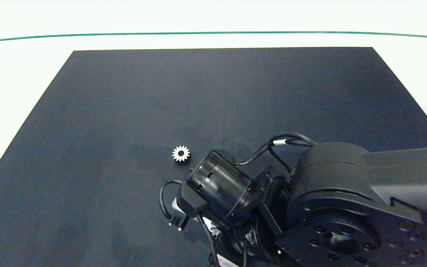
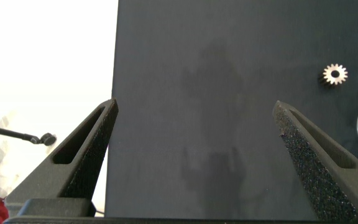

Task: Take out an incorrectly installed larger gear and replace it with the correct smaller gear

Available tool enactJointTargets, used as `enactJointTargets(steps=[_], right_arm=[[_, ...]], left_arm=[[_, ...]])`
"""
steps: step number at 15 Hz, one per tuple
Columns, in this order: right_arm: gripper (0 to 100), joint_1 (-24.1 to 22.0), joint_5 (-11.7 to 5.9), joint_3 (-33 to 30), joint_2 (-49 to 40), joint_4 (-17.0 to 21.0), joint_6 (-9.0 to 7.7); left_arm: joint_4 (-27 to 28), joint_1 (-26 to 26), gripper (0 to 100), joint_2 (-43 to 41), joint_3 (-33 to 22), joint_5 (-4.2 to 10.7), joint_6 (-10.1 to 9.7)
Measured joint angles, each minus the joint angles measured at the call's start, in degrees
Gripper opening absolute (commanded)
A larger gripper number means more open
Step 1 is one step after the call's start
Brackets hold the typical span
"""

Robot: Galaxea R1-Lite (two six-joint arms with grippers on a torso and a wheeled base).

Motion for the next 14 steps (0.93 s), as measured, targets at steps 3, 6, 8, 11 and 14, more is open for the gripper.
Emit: enactJointTargets(steps=[3, 6, 8, 11, 14], right_arm=[[100, -0.06, -1.16, -0.11, 1.13, -0.09, 0.05], [94, 0.02, -1.16, -0.11, 1.57, -0.09, 0.05], [89, 0.09, -1.16, -0.24, 1.68, -0.11, 0.17], [83, 0.13, -1.13, -0.27, 1.79, -0.18, 0.35], [77, -0.04, -1.13, -0.27, 2.10, -0.39, 0.35]], left_arm=[[0.00, -0.06, 100, -0.15, 0.05, 0.02, 0.02], [-0.05, -0.09, 100, -0.26, 0.07, 0.00, 0.10], [-0.02, -0.09, 100, -0.30, 0.16, 0.00, 0.11], [-0.02, -0.09, 100, -0.37, 0.21, 0.00, 0.10], [0.00, -0.09, 100, -0.37, 0.22, 0.02, 0.10]])
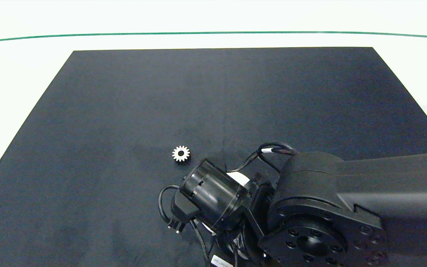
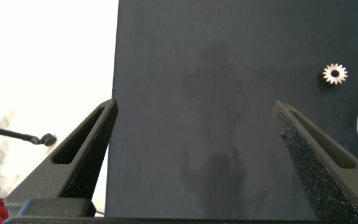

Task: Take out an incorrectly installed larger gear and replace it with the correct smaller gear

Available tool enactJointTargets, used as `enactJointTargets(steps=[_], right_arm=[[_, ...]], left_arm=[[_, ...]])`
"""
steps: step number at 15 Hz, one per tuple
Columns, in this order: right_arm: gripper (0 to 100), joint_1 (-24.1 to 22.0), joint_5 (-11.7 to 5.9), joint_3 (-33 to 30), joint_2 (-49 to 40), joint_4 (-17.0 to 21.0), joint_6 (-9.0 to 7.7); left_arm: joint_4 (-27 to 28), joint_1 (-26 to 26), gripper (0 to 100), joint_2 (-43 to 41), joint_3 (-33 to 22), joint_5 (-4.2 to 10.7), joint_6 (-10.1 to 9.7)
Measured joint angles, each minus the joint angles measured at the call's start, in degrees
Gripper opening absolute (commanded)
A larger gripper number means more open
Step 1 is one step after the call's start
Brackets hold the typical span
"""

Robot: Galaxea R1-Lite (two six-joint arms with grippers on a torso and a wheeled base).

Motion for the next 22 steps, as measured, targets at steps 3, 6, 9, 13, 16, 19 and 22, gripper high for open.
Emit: enactJointTargets(steps=[3, 6, 9, 13, 16, 19, 22], right_arm=[[71, -0.10, -0.05, -0.06, 0.27, -1.26, -0.05], [65, -0.05, -0.11, -0.02, 0.41, -1.62, -0.18], [59, -0.11, -0.11, 0.16, 0.49, -1.62, -0.20], [52, -0.27, -0.30, 0.30, 0.49, -1.65, -0.20], [46, -0.49, -0.79, 0.38, 0.49, -1.60, -0.11], [40, -0.52, -0.83, 0.46, 0.46, -1.65, -0.07], [34, -0.44, -0.83, 0.52, 0.27, -1.60, 0.00]], left_arm=[[-0.02, 0.00, 100, 0.00, -0.01, -0.02, 0.00], [-0.07, 0.07, 100, 0.00, -0.04, -0.02, 0.00], [-0.09, 0.11, 100, 0.00, 0.00, -0.02, -0.02], [-0.09, 0.07, 100, 0.00, 0.05, -0.02, 0.00], [-0.09, 0.07, 100, 0.00, 0.05, 0.00, 0.00], [-0.09, 0.02, 100, 0.00, 0.13, -0.02, 0.09], [-0.07, -0.09, 100, -0.07, 0.33, 0.00, 0.17]])
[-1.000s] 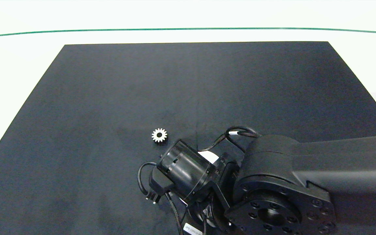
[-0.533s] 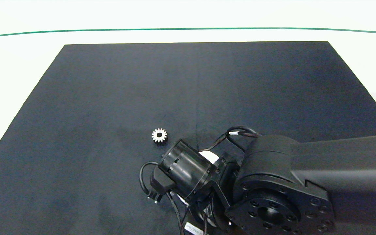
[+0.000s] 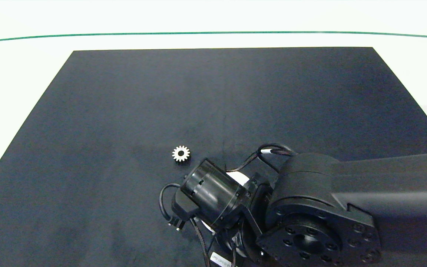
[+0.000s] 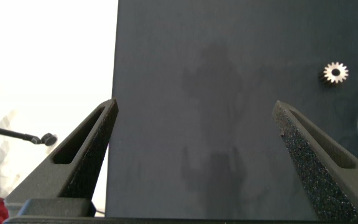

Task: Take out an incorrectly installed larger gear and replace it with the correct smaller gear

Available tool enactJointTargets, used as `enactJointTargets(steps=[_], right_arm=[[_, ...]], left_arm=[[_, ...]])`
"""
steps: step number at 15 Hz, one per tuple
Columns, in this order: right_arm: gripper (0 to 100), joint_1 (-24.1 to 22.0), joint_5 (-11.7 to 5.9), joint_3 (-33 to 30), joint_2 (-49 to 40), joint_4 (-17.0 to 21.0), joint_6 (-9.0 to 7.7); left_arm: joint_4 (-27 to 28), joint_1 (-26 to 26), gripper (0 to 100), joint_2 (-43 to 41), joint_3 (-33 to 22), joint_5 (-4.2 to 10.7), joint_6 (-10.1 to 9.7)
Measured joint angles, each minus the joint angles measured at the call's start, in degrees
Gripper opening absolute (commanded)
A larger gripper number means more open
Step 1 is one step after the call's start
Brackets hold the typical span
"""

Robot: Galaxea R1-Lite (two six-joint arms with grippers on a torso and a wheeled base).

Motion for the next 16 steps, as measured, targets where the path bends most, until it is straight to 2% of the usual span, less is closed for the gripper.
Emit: enactJointTargets(steps=[11, 15, 16], right_arm=[[34, 0.91, -0.35, 0.96, -5.21, 0.17, -0.02], [34, 0.22, -0.35, 4.96, -11.00, 0.17, 0.15], [34, 0.01, -0.27, 6.91, -12.74, 0.11, 0.67]], left_arm=[[0.16, -0.09, 100, -0.06, 0.30, -0.06, 0.00], [0.16, -0.13, 100, -0.06, 0.46, -0.06, 0.00], [0.16, -0.16, 100, -0.06, 0.60, -0.06, 0.02]])
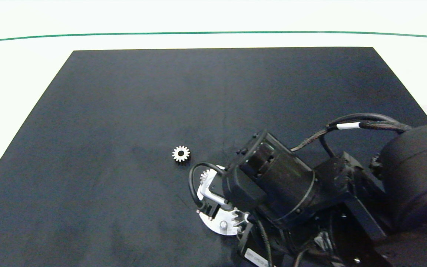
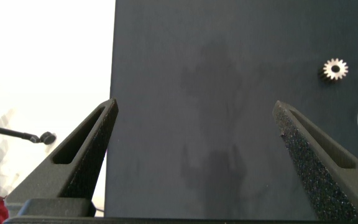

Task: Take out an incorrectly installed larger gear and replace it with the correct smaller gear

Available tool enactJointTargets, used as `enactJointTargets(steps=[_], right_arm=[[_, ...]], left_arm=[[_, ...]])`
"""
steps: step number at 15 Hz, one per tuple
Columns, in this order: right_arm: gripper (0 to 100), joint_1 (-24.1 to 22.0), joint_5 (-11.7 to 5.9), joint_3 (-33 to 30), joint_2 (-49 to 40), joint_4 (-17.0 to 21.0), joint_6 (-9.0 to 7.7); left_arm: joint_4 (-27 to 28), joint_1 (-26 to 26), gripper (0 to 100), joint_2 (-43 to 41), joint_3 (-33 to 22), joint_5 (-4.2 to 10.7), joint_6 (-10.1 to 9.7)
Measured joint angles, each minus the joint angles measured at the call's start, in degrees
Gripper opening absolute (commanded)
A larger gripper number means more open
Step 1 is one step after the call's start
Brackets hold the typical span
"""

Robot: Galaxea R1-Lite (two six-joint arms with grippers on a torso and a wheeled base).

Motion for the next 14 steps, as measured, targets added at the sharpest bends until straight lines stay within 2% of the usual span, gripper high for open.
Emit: enactJointTargets(steps=[3, 6, 11, 14], right_arm=[[34, -0.98, 0.07, 8.39, -5.84, -0.07, 1.97], [34, -2.95, 0.22, 18.19, -11.00, -2.58, 2.52], [34, -7.34, 0.49, 32.23, -16.53, -14.35, 2.69], [34, -9.13, 1.23, 37.27, -17.16, -21.75, 2.73]], left_arm=[[0.06, -0.01, 100, 0.00, 0.11, -0.02, 0.02], [0.11, -0.01, 100, 0.00, 0.15, -0.02, 0.26], [0.11, 0.07, 100, -0.46, 0.59, -0.02, 1.49], [0.09, 0.07, 100, -0.66, 0.63, -0.05, 1.52]])
